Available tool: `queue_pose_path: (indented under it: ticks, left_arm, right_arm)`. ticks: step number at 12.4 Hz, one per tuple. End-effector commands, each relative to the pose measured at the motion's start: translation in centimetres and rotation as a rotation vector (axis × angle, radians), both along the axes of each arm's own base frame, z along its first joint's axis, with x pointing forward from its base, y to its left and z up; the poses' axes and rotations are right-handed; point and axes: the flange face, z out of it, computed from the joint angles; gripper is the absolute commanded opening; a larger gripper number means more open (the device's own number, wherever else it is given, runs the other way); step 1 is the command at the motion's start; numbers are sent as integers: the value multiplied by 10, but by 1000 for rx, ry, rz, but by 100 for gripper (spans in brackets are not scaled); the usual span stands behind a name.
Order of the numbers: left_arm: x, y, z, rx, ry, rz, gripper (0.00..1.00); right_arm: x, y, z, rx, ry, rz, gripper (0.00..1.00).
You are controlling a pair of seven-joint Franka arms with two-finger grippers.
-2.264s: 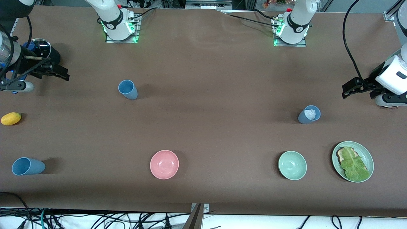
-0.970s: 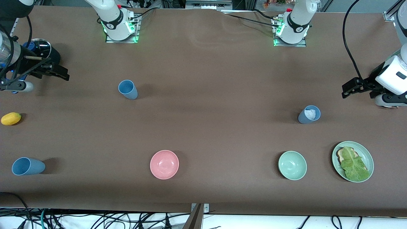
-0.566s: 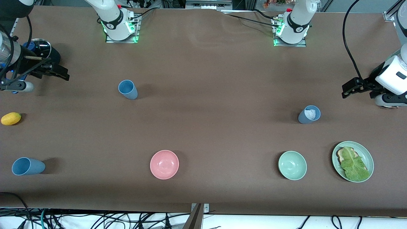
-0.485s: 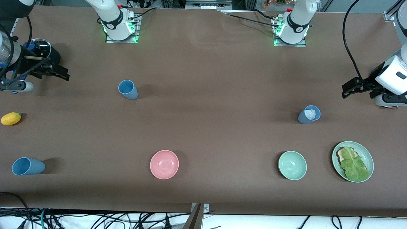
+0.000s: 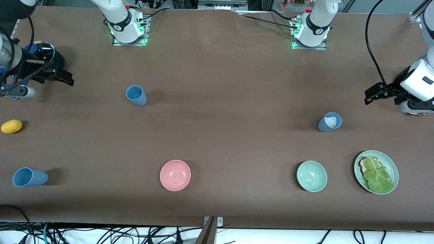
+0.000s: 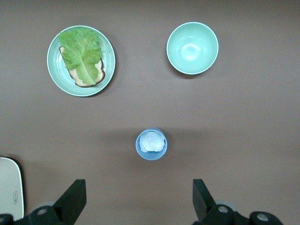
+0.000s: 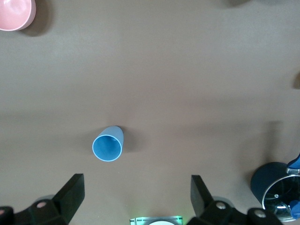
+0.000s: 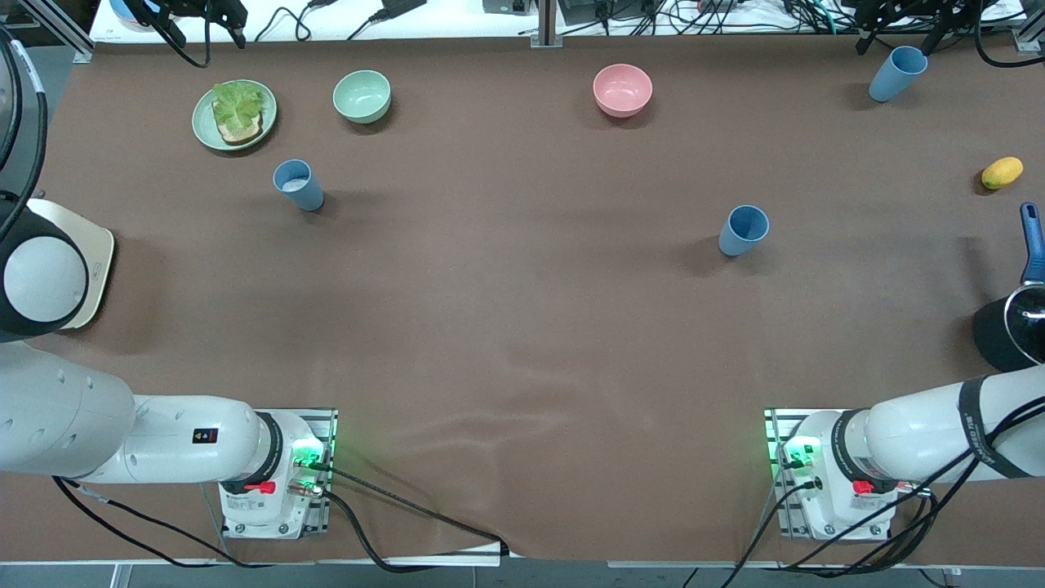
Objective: Stack blue cups with both arms
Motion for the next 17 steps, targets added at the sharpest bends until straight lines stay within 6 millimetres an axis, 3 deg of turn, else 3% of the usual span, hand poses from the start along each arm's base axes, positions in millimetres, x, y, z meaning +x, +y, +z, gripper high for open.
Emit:
queue_pose_path:
  ticks: [1, 9, 12, 14, 17]
  left_arm:
    - [-1, 1, 2, 25, 7, -1, 100]
    - [-1, 0, 1, 25, 6, -2, 100]
    - [3, 0, -9, 25, 23, -6, 100]
    - [14, 12, -44, 25, 84, 30, 100]
    - [28, 42, -123, 23, 214, 60, 100]
  right_arm:
    - [0, -1, 4, 8, 5, -7, 100]
    - [2, -2, 3, 9, -4, 5, 100]
    - [3, -3, 3, 6, -7, 7, 100]
    - [3, -10, 3, 4, -8, 46, 100]
    - [2, -18, 2, 17, 6, 76, 100]
